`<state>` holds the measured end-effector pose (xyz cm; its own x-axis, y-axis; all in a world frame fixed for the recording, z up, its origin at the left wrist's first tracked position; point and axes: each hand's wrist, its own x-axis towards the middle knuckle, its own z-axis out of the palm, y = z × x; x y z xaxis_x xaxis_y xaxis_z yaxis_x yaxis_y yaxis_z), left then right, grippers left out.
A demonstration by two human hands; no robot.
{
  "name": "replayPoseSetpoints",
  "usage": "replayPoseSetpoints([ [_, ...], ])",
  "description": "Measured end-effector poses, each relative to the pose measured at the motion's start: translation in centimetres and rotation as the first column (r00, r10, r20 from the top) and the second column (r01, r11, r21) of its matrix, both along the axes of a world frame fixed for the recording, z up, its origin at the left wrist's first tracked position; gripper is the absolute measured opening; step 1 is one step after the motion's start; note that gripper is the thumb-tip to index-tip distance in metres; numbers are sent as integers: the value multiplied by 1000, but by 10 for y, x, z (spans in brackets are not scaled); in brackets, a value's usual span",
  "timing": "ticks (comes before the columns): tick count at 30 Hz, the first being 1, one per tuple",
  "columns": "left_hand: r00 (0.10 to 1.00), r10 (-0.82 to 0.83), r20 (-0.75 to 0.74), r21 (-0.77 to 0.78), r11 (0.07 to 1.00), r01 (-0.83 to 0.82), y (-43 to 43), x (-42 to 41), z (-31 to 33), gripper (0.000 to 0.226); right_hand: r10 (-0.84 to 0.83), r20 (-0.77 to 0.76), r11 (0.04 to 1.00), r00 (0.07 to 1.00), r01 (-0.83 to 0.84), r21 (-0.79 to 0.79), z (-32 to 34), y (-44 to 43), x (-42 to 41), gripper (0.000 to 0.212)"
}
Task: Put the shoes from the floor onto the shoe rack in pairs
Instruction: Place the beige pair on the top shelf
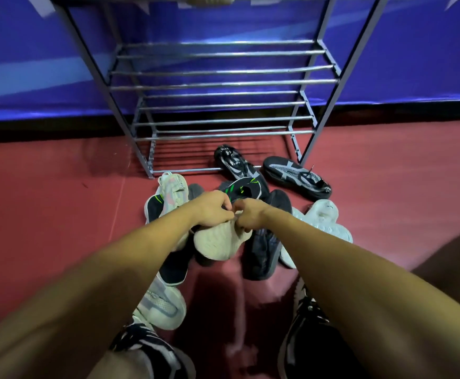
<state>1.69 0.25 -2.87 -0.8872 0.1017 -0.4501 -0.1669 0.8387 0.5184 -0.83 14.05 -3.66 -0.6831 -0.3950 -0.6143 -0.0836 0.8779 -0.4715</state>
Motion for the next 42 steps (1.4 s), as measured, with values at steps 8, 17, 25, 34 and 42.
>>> replayPoseSetpoints([
  [8, 991, 120, -58, 69, 991, -116, -1, -16, 73, 25, 76, -139, 996, 987, -69, 55, 84, -8, -21, 27],
  [17, 945, 283, -166, 232, 942, -242, -11, -37, 176, 22, 116, -227, 992, 967, -123, -15, 196, 0, -53, 45],
  [25, 772, 635, 24, 672, 561, -483, -19, -51, 208, 26, 255, -370, 966, 893, -256, 46, 229, 3, -62, 81],
  [34, 698, 678, 231, 710, 373, -597, -32, -65, 219, 21, 130, -454, 961, 881, -225, -161, 232, 20, -76, 56],
  [42, 771, 597, 223, 691, 461, -557, -34, -61, 225, 14, -230, -427, 850, 875, -33, -526, 231, 27, -84, 21],
])
